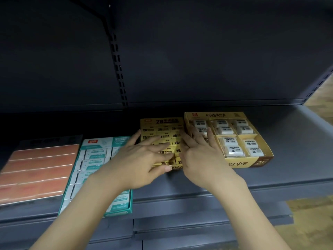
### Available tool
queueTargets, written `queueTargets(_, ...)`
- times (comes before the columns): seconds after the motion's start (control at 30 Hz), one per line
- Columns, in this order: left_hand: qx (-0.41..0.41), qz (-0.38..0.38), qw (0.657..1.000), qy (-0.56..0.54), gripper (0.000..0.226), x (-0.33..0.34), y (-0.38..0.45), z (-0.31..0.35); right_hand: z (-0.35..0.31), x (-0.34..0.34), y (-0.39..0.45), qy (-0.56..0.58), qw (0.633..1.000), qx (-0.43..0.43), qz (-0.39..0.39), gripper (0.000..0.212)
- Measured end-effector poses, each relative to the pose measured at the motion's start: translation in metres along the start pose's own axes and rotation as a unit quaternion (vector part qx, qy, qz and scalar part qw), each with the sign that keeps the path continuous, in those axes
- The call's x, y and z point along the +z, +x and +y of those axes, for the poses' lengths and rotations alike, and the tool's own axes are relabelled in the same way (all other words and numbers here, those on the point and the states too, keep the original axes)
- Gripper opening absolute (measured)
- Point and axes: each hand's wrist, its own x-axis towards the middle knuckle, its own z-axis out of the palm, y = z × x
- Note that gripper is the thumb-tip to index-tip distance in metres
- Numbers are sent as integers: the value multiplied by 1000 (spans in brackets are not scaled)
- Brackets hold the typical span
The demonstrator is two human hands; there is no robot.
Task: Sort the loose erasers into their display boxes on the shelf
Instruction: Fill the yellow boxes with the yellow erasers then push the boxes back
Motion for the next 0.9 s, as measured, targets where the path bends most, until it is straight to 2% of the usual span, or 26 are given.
queueTargets(0.1, 2, 8, 1000, 24, 69, -1, -2, -1, 2, 1, 3, 1, 1000, -3, 24, 48)
queueTargets(0.2, 12, 34, 999, 29, 86, 2, -4, -5, 8, 1, 5, -2, 999, 4, 52, 44)
queueTargets(0.3, -2, 43, 999, 9, 77, 2, -6, -7, 12, -1, 6, 8, 999, 16, 51, 46)
queueTargets(0.5, -4, 43, 999, 7, 77, -5, -14, -11, 8, -7, 13, 19, 997, 27, 70, 42)
queueTargets(0.77, -3, 46, 999, 2, 77, -2, -14, -10, 12, -6, 13, 49, 996, 29, 71, 41)
queueTargets(0.9, 19, 67, 998, -10, 74, 3, -13, -5, 13, -8, 17, 47, 998, 21, 30, 49)
